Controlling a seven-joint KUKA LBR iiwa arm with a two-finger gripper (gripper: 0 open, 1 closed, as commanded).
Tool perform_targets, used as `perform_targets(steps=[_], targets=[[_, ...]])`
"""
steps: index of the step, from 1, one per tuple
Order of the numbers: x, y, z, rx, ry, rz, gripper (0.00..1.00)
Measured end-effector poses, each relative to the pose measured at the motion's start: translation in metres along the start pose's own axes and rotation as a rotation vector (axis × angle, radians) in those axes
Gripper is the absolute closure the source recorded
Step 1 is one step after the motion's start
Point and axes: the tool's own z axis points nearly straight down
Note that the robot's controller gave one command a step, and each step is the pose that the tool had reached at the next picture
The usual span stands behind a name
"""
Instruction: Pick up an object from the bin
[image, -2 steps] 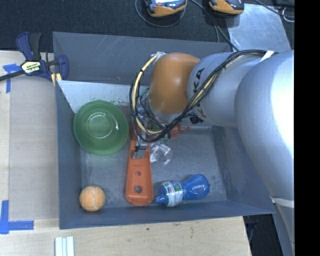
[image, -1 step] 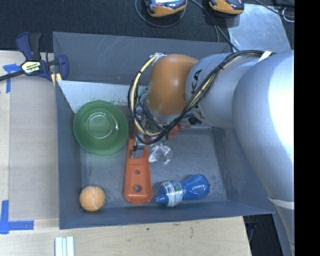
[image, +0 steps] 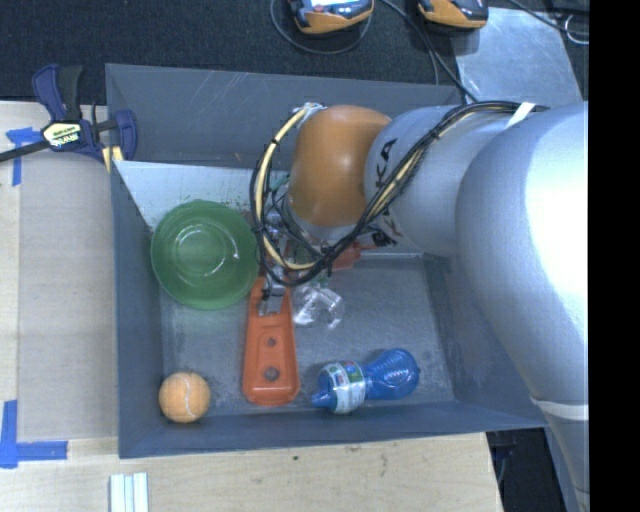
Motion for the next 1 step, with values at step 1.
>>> perform_targets(steps=[1], targets=[[0.0,0.0001,0.0,0.0,0.0,0.001,1.0]])
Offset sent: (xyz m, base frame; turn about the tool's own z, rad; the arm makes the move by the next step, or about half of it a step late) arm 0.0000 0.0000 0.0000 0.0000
